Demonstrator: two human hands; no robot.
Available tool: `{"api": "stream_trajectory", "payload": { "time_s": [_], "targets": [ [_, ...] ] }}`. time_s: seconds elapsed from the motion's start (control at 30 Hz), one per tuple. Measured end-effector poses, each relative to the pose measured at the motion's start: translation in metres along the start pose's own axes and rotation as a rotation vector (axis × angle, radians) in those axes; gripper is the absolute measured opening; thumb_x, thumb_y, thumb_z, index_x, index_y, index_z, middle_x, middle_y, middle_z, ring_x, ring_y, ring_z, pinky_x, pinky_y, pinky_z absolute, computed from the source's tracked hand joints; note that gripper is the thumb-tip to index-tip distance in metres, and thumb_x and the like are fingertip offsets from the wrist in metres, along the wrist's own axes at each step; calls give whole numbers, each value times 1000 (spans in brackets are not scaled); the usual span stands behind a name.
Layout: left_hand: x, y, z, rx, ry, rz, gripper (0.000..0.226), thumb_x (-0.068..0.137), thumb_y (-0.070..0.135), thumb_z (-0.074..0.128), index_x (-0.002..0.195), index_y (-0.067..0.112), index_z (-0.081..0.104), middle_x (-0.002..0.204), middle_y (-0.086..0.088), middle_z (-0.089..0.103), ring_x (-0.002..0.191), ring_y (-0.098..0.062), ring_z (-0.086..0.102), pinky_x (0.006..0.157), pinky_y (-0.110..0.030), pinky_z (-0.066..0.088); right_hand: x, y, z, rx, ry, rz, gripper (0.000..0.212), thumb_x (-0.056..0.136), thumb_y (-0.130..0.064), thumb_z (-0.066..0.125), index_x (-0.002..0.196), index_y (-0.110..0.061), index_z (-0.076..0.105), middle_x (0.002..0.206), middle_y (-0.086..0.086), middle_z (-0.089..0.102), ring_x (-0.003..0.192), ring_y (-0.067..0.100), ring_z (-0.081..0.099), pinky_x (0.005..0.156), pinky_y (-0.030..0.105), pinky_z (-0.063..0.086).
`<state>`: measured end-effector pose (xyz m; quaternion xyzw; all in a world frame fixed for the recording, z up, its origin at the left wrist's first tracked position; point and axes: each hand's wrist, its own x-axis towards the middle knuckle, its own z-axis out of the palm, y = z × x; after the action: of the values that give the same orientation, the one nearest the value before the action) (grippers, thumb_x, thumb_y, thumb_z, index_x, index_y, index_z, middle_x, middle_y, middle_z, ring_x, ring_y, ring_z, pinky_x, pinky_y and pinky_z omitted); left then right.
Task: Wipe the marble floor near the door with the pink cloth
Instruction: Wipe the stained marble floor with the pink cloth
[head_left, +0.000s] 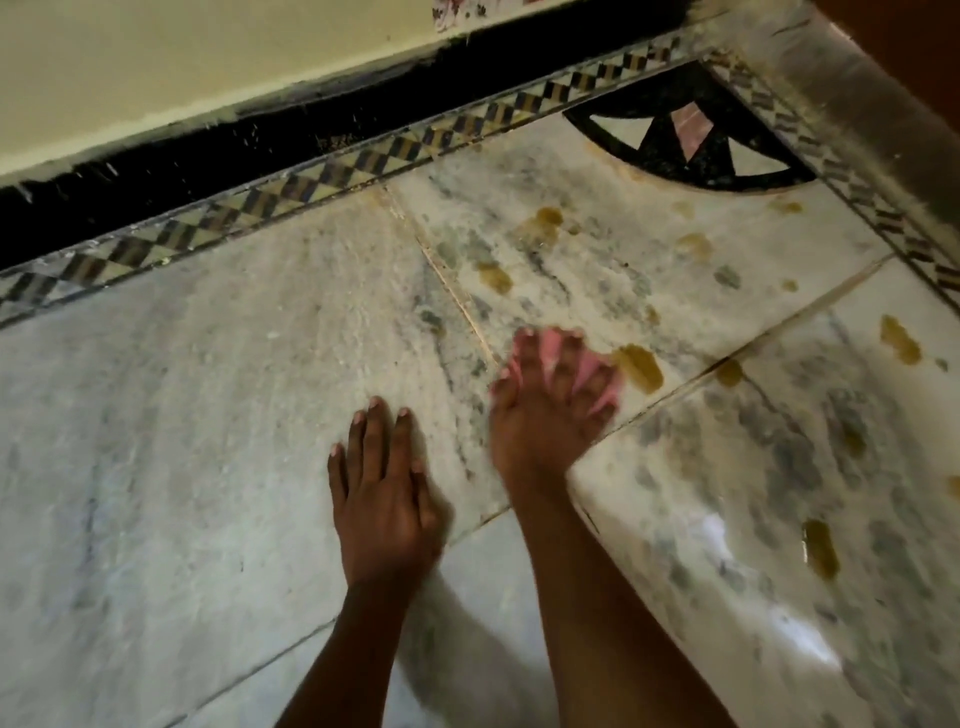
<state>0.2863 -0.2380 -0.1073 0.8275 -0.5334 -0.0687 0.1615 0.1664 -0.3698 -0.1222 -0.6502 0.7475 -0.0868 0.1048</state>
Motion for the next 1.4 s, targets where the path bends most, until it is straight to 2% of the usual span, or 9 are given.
{"api": "stream_trajectory", "payload": {
  "time_s": [0.13, 0.27, 0.37, 0.6, 0.8, 1.03, 1.17, 1.27, 1.4],
  "targets": [
    [3, -2, -1, -25, 10, -14, 63, 103, 31, 34, 163, 14, 43, 174, -13, 34, 161, -34, 32, 130, -56, 26, -62, 18, -18, -83, -121, -483, 64, 107, -64, 33, 165, -58, 8, 181, -5, -3, 165, 40, -12, 128, 70, 5],
    [32, -10, -10, -131, 103, 87, 59, 97, 25, 43, 149, 1, 56, 155, -23, 55, 139, -44, 55, 115, -51, 44, -49, 65, -31, -81, -125, -314, 60, 105, -69, 29, 162, -63, 12, 181, -7, 1, 166, 38, -9, 126, 73, 10],
    [107, -29, -11, -28, 84, 158, 64, 98, 30, 39, 156, 4, 50, 161, -21, 50, 144, -41, 50, 116, -53, 43, 26, 9, -6, 13, -23, -41, 61, 105, -67, 29, 164, -58, 17, 181, 1, 9, 165, 45, -4, 126, 74, 7],
    [194, -45, 5, 51, 85, -127, 66, 107, 43, 27, 165, 12, 36, 175, -15, 30, 162, -36, 27, 128, -58, 25, 12, 30, -17, -110, -91, -568, 56, 107, -67, 25, 161, -66, 11, 181, -9, 7, 167, 32, -2, 130, 64, 10],
    [192, -42, 2, 55, 74, -148, 65, 108, 44, 26, 167, 19, 33, 177, -9, 26, 164, -32, 23, 130, -57, 21, 91, -20, 9, -12, 22, -29, 62, 104, -67, 28, 165, -56, 18, 181, 4, 8, 164, 48, -2, 127, 74, 4],
    [192, -41, 1, 50, 21, -171, 65, 109, 47, 20, 171, 25, 23, 180, -4, 16, 167, -26, 13, 132, -57, 18, 46, -44, -1, -104, -73, -566, 61, 104, -66, 36, 161, -65, 14, 180, -8, 11, 167, 34, 6, 130, 64, 11],
    [195, -44, 3, 50, 25, -166, 65, 109, 47, 20, 171, 26, 21, 181, -2, 13, 167, -24, 10, 134, -54, 14, 93, -37, 2, -84, -11, -246, 62, 102, -66, 31, 163, -55, 28, 179, 4, 17, 164, 44, 12, 128, 66, 18],
    [191, -44, 7, 37, 34, -155, 65, 109, 46, 20, 171, 25, 22, 180, -1, 14, 167, -23, 12, 134, -54, 14, 140, -114, 23, -6, -65, -97, 62, 104, -65, 24, 164, -55, 14, 180, 9, 4, 164, 45, -3, 130, 67, 6],
    [194, -49, 6, 26, 55, -173, 65, 108, 43, 24, 169, 18, 30, 178, -4, 24, 166, -24, 20, 132, -56, 22, 107, -127, 21, -83, -96, -610, 60, 107, -60, 33, 164, -60, 14, 181, 1, 10, 166, 37, 0, 132, 61, 8]
  ]
}}
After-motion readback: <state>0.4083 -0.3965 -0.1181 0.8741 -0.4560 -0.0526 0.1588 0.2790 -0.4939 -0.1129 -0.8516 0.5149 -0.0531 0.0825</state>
